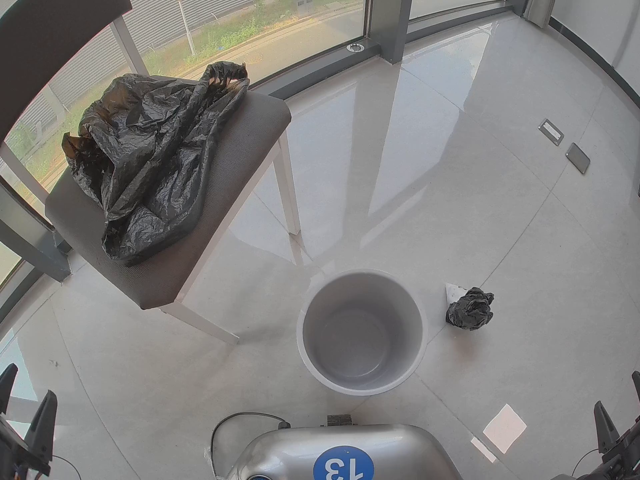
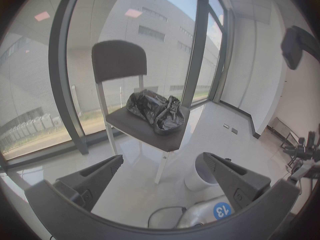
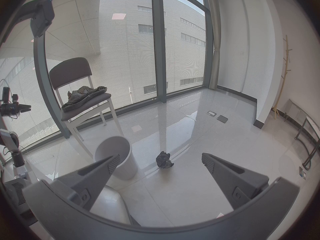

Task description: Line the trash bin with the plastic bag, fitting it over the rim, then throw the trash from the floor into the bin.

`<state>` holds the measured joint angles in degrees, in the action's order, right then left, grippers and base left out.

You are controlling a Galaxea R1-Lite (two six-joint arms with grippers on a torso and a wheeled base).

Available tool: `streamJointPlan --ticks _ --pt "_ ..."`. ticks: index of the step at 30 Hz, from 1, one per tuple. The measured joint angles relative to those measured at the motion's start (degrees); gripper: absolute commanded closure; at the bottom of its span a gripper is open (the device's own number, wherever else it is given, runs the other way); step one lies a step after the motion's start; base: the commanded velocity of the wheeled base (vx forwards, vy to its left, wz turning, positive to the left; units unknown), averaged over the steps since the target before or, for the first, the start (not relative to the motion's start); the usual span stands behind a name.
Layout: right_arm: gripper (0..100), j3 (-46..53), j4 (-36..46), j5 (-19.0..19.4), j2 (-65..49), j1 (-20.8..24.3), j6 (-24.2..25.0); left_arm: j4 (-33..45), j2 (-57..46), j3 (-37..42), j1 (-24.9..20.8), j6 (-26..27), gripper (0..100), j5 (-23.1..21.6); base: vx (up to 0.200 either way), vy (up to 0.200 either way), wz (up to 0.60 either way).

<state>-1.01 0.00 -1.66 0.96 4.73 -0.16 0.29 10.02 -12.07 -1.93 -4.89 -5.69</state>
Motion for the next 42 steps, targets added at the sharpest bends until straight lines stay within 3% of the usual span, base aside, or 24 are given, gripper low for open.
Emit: streamJointPlan --ticks 7,19,29,42 --pt "0 0.0 0.02 0.0 0.0 0.0 0.02 8.3 16.65 -12.43 -1.54 -4.33 0 0.72 0.0 0.0 0.0" --pt "0 0.0 0.0 0.33 0.0 0.0 0.09 16.65 48.63 -38.67 -4.57 -20.42 0 5.99 0.0 0.0 0.0" --pt "0 0.0 0.0 0.43 0.0 0.0 0.16 16.65 67.43 -47.49 -9.37 -28.44 0 11.9 0.0 0.0 0.0" --pt "0 0.0 0.07 0.13 0.0 0.0 0.4 16.48 76.91 -57.2 -6.83 -32.7 0 14.75 0.0 0.0 0.0"
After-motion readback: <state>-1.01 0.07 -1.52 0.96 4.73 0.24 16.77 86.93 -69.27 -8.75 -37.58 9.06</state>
